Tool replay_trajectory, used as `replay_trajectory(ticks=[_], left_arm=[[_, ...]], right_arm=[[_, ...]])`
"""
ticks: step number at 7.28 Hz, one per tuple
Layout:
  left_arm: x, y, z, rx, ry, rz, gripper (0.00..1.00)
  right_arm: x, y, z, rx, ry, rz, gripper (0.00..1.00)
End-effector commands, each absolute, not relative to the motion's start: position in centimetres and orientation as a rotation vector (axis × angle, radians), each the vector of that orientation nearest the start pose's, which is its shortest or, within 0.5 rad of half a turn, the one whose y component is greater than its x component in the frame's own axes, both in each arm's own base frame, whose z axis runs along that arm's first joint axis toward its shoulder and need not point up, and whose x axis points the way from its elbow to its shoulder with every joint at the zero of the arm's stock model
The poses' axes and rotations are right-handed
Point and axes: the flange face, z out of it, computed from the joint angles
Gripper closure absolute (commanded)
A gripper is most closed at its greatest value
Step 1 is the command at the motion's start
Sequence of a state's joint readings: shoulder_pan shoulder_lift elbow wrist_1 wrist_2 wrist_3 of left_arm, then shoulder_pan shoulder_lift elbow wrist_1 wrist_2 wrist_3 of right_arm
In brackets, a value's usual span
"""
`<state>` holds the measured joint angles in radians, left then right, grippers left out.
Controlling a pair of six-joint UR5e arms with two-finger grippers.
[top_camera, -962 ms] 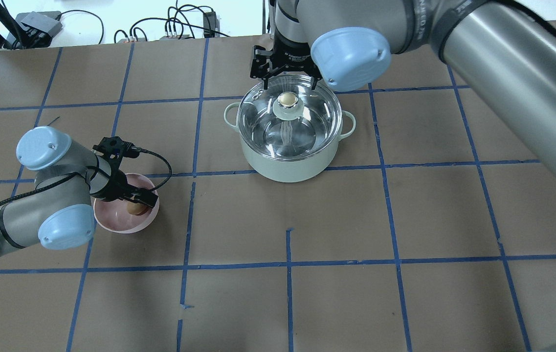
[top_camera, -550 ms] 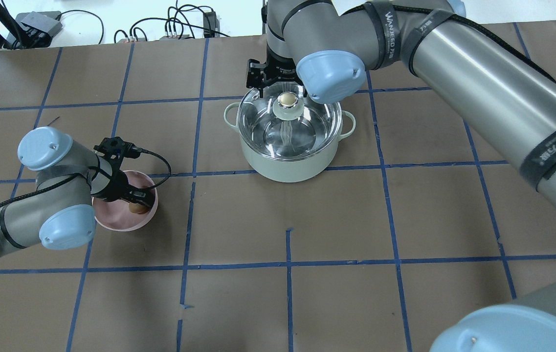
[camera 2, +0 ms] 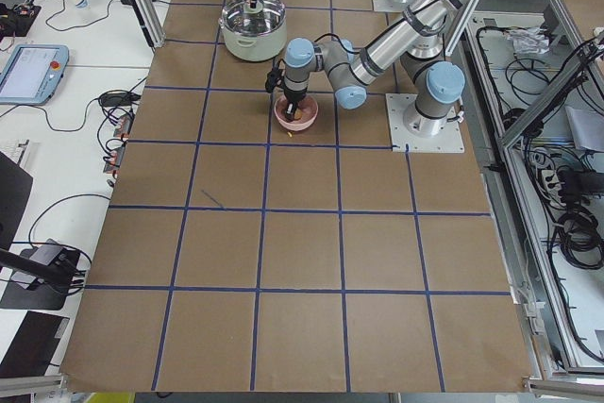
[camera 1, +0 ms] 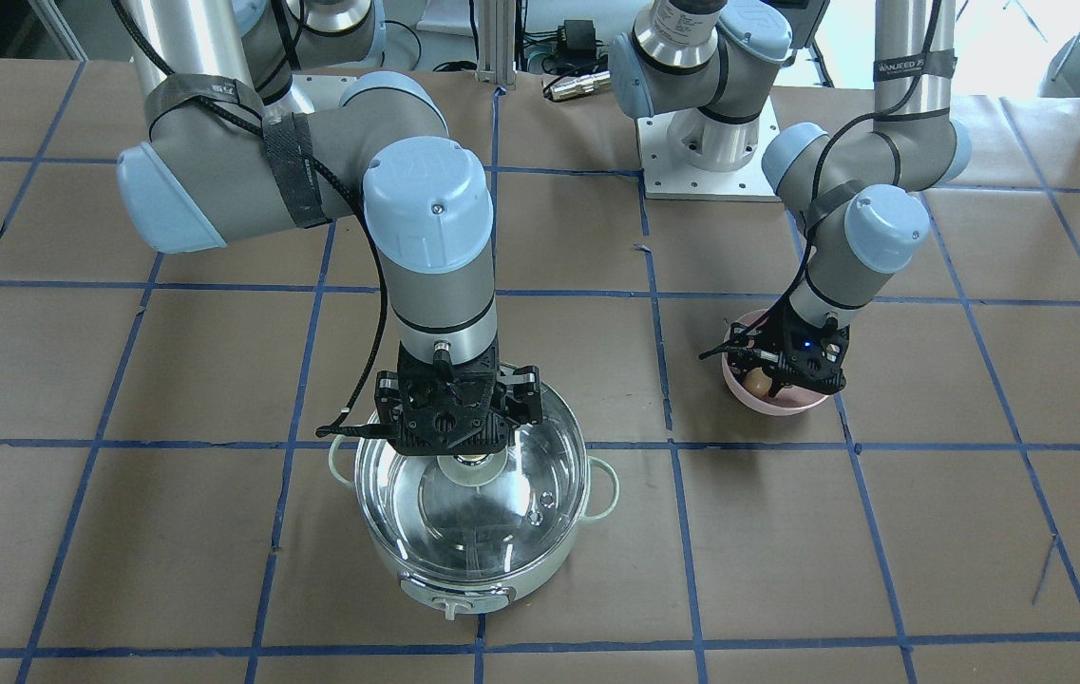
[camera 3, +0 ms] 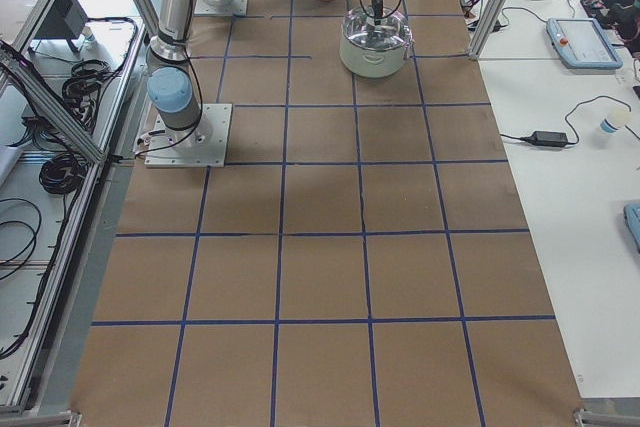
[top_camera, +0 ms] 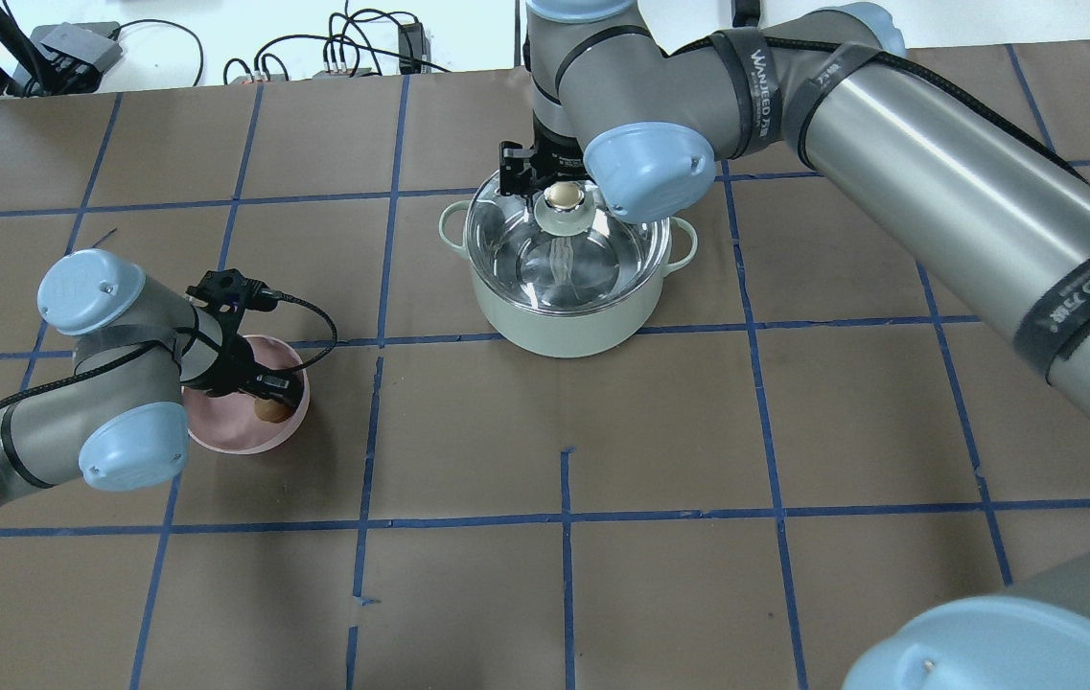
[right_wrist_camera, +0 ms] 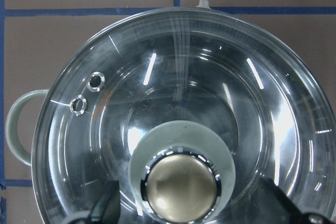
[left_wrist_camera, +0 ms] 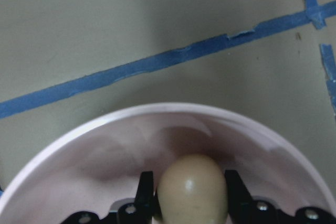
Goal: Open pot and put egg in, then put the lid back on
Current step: 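Close the left gripper on the egg while the right gripper reaches the lid knob, then lift the egg from the bowl with the left gripper while right grips knob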
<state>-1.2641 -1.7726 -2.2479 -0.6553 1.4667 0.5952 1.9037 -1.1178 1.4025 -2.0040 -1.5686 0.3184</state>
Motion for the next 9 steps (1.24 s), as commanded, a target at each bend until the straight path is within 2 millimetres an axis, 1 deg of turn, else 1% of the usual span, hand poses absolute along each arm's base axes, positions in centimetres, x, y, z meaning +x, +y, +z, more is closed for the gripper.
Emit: replay_trajectory(ticks=[1, 2, 3, 4, 5, 6, 7, 9], left_arm=[[-0.7, -46.3, 18.6, 0.461, 3.178, -0.140, 0.82], [-0.8, -46.4, 18.9, 0.443, 3.176, -0.149, 0.86], [-1.1, -46.7, 19.7, 0.458, 3.163, -0.175, 0.87], [-1.4, -47.6, 21.0, 0.465, 3.151, -0.201, 0.87], [-1.7, -47.7, 22.2, 0.474, 3.154, -0.188, 0.87], [-1.7, -47.4, 23.8, 0.471, 3.157, -0.165, 0.87], [-1.6, -47.7, 25.4, 0.468, 3.154, -0.161, 0.87], [-1.3, -48.7, 28.8, 0.461, 3.177, -0.095, 0.87]], right_arm=[[34.7, -59.5, 35.2, -0.021, 3.084, -0.221, 0.14], [34.8, -59.9, 35.7, -0.031, 3.075, -0.247, 0.14], [35.1, -60.2, 36.1, -0.033, 3.068, -0.269, 0.14], [35.1, -60.2, 36.0, -0.034, 3.066, -0.268, 0.15], [35.0, -60.1, 35.9, -0.034, 3.068, -0.264, 0.20], [35.0, -60.1, 35.7, -0.034, 3.069, -0.260, 0.26], [35.0, -60.1, 35.7, -0.036, 3.069, -0.260, 0.35], [35.0, -60.0, 35.7, -0.031, 3.070, -0.257, 0.43]])
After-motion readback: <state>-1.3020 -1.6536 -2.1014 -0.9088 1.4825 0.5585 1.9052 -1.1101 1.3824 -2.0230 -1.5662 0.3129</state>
